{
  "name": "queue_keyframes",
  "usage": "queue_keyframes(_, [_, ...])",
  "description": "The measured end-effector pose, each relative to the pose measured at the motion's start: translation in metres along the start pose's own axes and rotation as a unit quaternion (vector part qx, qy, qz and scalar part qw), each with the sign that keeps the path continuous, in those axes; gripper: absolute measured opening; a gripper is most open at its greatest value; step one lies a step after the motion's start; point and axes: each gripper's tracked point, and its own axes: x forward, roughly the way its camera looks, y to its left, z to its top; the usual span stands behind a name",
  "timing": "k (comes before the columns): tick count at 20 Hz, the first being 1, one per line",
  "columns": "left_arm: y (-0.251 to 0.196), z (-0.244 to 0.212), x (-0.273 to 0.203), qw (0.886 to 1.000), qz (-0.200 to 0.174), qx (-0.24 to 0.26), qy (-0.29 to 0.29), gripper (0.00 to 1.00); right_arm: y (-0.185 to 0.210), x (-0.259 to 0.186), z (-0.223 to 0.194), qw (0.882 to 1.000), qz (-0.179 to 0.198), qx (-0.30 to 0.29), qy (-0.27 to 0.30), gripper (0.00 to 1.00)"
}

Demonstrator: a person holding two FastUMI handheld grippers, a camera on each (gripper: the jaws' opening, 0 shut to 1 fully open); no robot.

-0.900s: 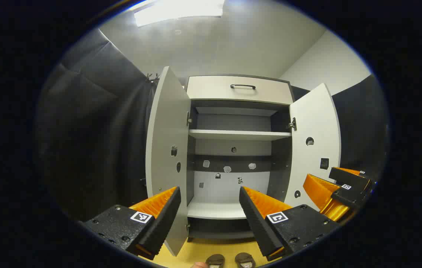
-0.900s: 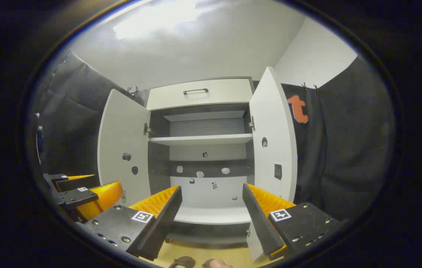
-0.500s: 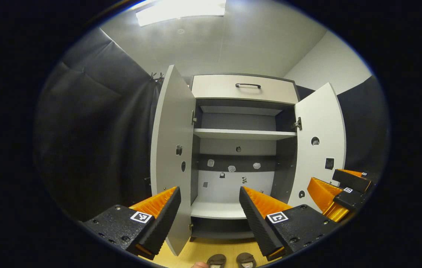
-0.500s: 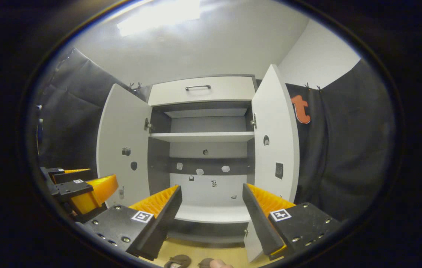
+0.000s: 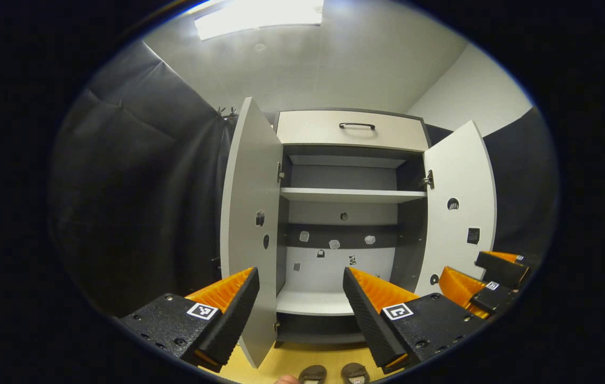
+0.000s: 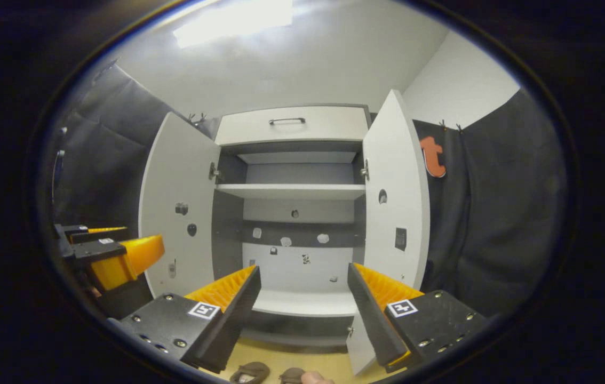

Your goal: Grab one shoe with the right hand and put it into the shoe cabinet, grab the other shoe with the left hand and put it into the shoe cabinet; then close the right door with the right hand and the left door with the left hand.

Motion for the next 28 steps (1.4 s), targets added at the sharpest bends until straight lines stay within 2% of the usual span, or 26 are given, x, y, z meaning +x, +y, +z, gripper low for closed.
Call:
queue_keyframes(6, [0.017,0.007,-0.007,1.000,0.018,0.006,-0.008,0.96,0.012,-0.014,-0.112,0.995,0.012,-0.025,0.091,0.98])
queue_keyframes(11, [0.033,0.009,-0.012,0.999,0.034,0.012,-0.007,0.96,0.027,-0.025,-0.228,0.979,0.037,-0.033,0.200,0.98])
queue_keyframes(13, [0.040,0.009,-0.015,0.999,0.043,0.013,-0.006,0.96,0.034,-0.031,-0.275,0.968,0.050,-0.041,0.241,0.99])
queue_keyframes(14, [0.045,0.009,-0.016,0.999,0.049,0.015,-0.005,0.92,0.038,-0.034,-0.297,0.962,0.055,-0.045,0.263,0.99])
queue_keyframes(15, [0.051,0.009,-0.019,0.998,0.056,0.017,-0.005,0.96,0.042,-0.036,-0.320,0.955,0.062,-0.047,0.286,0.99])
queue_keyframes(18, [0.067,0.007,-0.025,0.997,0.078,0.025,0.001,0.96,0.054,-0.045,-0.379,0.934,0.076,-0.042,0.347,0.98])
queue_keyframes(19, [0.072,0.008,-0.027,0.996,0.085,0.027,0.002,0.93,0.055,-0.047,-0.399,0.926,0.077,-0.043,0.367,0.96])
queue_keyframes(21, [0.082,0.009,-0.029,0.994,0.100,0.033,0.003,0.96,0.057,-0.054,-0.436,0.910,0.080,-0.050,0.404,0.93])
queue_keyframes(24, [0.096,0.008,-0.032,0.992,0.122,0.042,0.006,0.96,0.059,-0.070,-0.488,0.885,0.088,-0.064,0.452,0.93])
queue_keyframes(25, [0.099,0.007,-0.033,0.991,0.128,0.044,0.007,0.96,0.058,-0.075,-0.502,0.878,0.088,-0.072,0.464,0.84])
queue_keyframes(26, [0.103,0.007,-0.035,0.990,0.133,0.046,0.009,0.92,0.056,-0.080,-0.515,0.872,0.088,-0.082,0.475,0.84])
queue_keyframes(28, [0.109,0.005,-0.036,0.988,0.142,0.050,0.014,0.92,0.055,-0.088,-0.537,0.860,0.091,-0.101,0.492,0.84])
